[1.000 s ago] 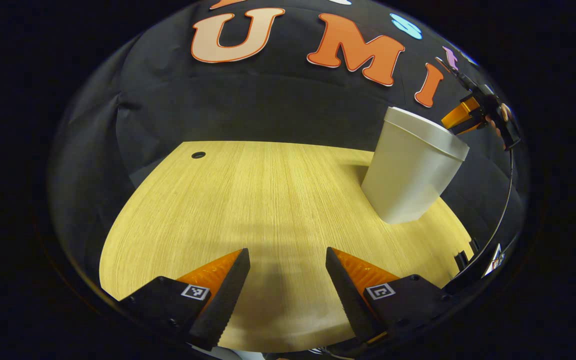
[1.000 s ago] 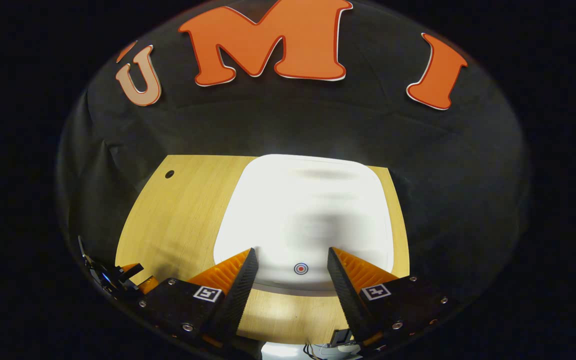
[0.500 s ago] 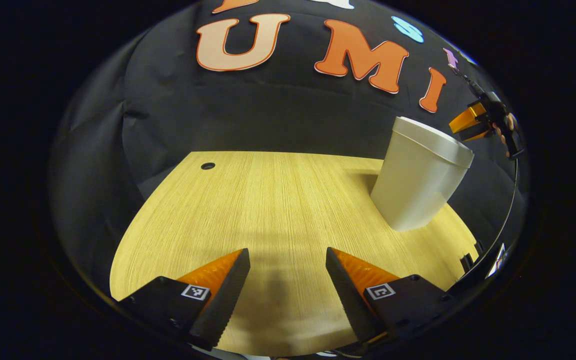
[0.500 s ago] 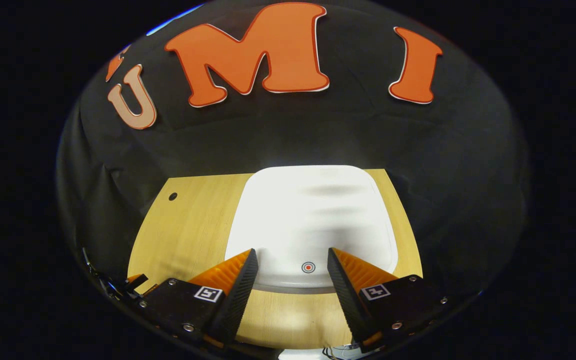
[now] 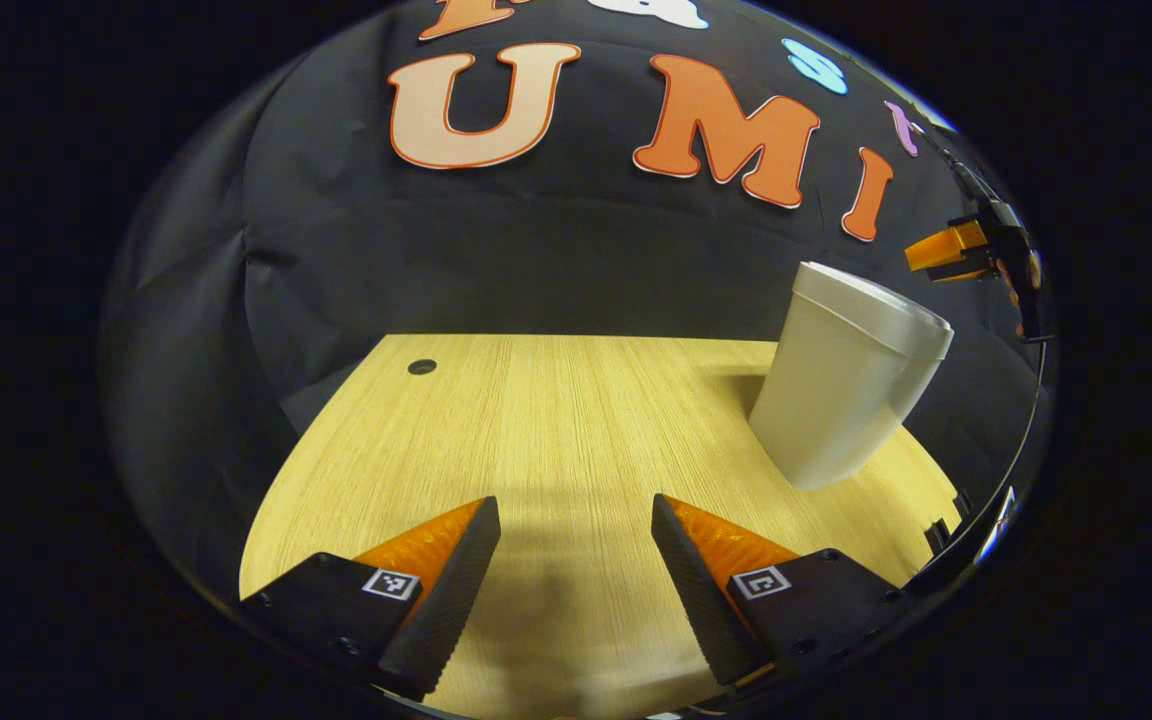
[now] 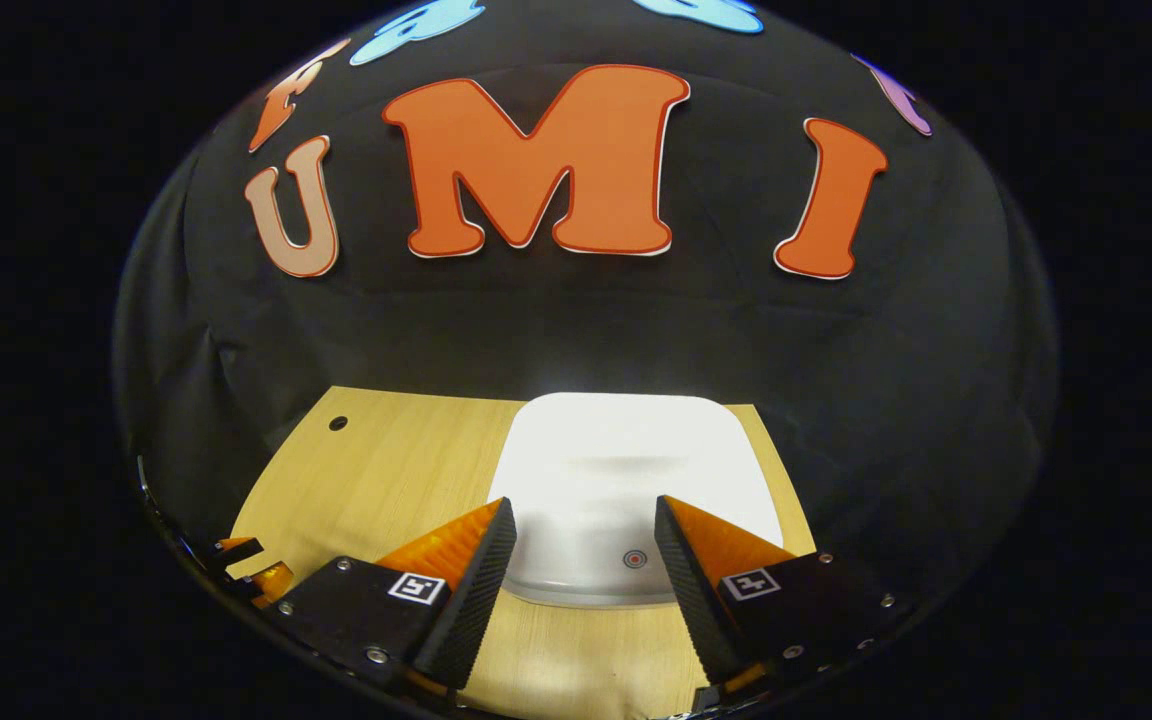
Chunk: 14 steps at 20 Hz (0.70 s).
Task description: Press the lid of the desktop garbage bin to open it, pick up the crumpled paper on the desktop and throw it into the bin, then pick up the pop can on the desktop and drop it into the bin, and finally close the garbage bin lid.
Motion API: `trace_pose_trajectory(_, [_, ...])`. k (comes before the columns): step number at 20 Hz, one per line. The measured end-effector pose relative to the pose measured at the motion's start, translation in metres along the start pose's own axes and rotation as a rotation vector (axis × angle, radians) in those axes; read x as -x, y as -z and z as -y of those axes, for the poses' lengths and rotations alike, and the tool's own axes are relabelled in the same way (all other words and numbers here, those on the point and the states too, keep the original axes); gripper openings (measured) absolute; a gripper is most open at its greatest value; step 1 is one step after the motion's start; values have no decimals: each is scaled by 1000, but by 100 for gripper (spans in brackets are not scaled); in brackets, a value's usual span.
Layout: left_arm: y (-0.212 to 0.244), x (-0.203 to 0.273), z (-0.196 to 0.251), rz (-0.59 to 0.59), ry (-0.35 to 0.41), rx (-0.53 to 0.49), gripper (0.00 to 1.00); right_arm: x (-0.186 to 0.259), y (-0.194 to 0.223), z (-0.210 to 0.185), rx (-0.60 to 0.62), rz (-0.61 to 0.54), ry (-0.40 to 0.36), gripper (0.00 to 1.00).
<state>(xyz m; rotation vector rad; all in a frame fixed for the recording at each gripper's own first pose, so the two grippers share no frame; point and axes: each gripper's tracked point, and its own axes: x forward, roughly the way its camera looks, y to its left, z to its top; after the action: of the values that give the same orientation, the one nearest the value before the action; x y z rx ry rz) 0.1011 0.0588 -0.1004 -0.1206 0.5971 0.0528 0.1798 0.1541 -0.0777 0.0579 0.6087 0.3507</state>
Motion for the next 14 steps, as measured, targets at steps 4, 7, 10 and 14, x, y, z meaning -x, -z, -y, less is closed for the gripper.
trace_pose_trajectory(4, [-36, 4, -6, 63, -11, -19, 98, 3, -4, -16, -29, 73, -24, 85])
trace_pose_trajectory(7, [-67, 8, -6, 122, -22, -47, 98, 2, -3, -24, -45, 137, -39, 86])
trace_pose_trajectory(10, [-97, 15, -4, 186, -32, -71, 98, 3, -5, -28, -19, 214, -31, 85])
trace_pose_trajectory(14, [-136, 22, -3, 279, -65, -88, 98, 24, -1, -60, 12, 319, -49, 85])
